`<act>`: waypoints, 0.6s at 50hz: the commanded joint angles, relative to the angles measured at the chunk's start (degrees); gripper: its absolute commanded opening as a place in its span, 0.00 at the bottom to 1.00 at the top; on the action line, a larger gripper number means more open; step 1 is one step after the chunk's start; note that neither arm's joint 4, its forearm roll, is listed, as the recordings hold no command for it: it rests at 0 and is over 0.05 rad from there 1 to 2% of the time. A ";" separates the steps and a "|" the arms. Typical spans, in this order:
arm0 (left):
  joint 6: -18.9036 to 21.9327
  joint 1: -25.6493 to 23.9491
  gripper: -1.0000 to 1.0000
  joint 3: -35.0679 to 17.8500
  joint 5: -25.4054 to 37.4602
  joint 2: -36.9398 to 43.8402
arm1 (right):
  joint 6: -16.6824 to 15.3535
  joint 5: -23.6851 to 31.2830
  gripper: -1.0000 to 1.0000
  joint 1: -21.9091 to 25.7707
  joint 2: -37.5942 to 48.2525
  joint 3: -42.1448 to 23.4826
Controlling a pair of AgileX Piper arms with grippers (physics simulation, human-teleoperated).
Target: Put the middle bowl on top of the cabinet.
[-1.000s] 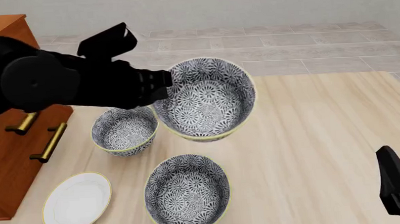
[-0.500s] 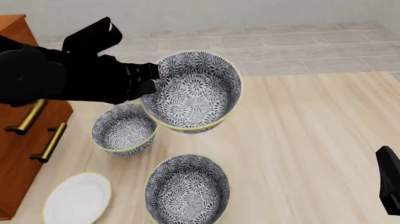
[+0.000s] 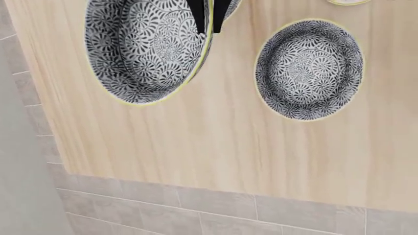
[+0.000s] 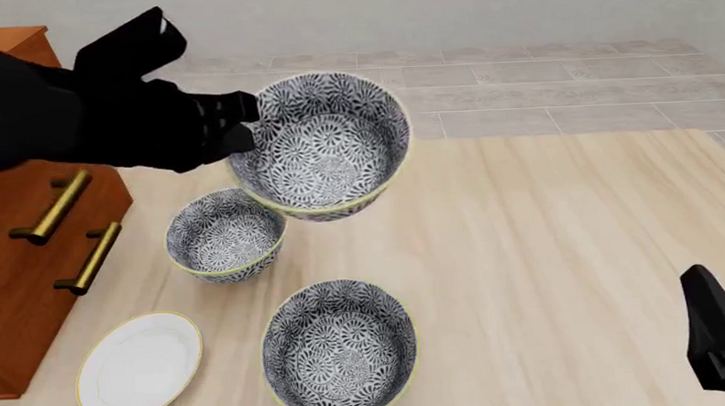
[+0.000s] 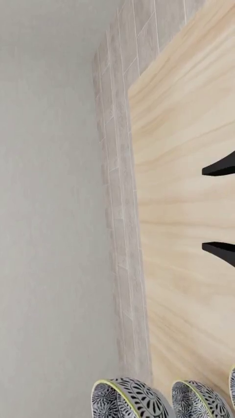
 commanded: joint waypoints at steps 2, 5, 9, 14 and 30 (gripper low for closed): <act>0.64 2.46 0.00 -0.24 1.27 -1.38 | -0.01 -0.01 1.00 -0.04 -0.01 -0.03; 0.58 3.99 0.00 0.32 1.65 -1.86 | -0.02 0.03 1.00 0.00 -0.01 -0.07; 0.37 5.74 0.00 0.75 2.11 -2.17 | -0.07 0.14 1.00 0.09 0.00 -0.16; 1.21 7.56 0.00 0.83 2.99 -2.50 | -0.11 0.16 1.00 0.18 0.00 -0.17; 0.95 10.57 0.00 0.20 6.07 -2.92 | -0.23 -0.03 1.00 0.18 0.00 0.02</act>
